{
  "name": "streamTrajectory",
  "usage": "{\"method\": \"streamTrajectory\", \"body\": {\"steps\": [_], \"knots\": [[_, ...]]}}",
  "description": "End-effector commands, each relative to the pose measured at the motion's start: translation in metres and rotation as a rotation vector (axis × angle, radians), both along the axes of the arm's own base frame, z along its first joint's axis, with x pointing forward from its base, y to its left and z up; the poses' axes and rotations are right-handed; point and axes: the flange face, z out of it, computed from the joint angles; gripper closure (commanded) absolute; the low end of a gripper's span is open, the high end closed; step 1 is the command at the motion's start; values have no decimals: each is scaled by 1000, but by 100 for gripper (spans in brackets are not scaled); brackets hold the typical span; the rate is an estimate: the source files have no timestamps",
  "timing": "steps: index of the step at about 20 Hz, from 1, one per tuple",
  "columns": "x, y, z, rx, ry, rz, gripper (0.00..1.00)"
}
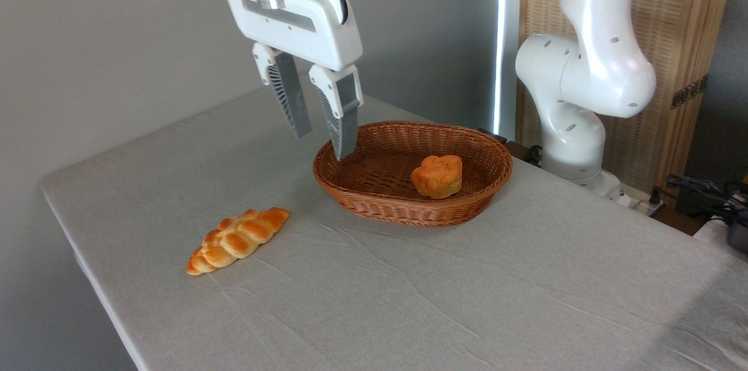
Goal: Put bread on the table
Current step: 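Move the gripper over the basket and lower toward the round bun, then close the gripper fingers around the round golden bun in the basket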
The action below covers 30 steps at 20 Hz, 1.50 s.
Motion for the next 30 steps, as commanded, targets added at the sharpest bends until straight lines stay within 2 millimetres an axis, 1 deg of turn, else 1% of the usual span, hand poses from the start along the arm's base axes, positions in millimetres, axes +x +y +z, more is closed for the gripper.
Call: {"method": "streamTrajectory", "body": {"steps": [1,3,5,6,7,8,9,12,13,18,20,21,22,27,30], "knots": [[-54,-4,-22,7,50,-19,0],[-80,-6,-43,15,86,-34,0],[-105,-8,-68,26,134,-42,0],[-112,-11,-74,31,145,-49,0],[-124,-19,-88,47,171,-69,0],[-129,-22,-94,54,180,-75,0],[-137,-25,-105,63,196,-82,0],[-151,-21,-139,83,271,-83,0],[-154,-20,-146,88,286,-83,0],[-159,-18,-164,94,303,-84,0],[-160,-20,-170,99,299,-87,0],[-161,-26,-172,108,295,-100,0],[-161,-28,-173,111,293,-104,0],[-160,-29,-172,109,277,-101,0],[-159,-30,-179,98,273,-96,0]]}}
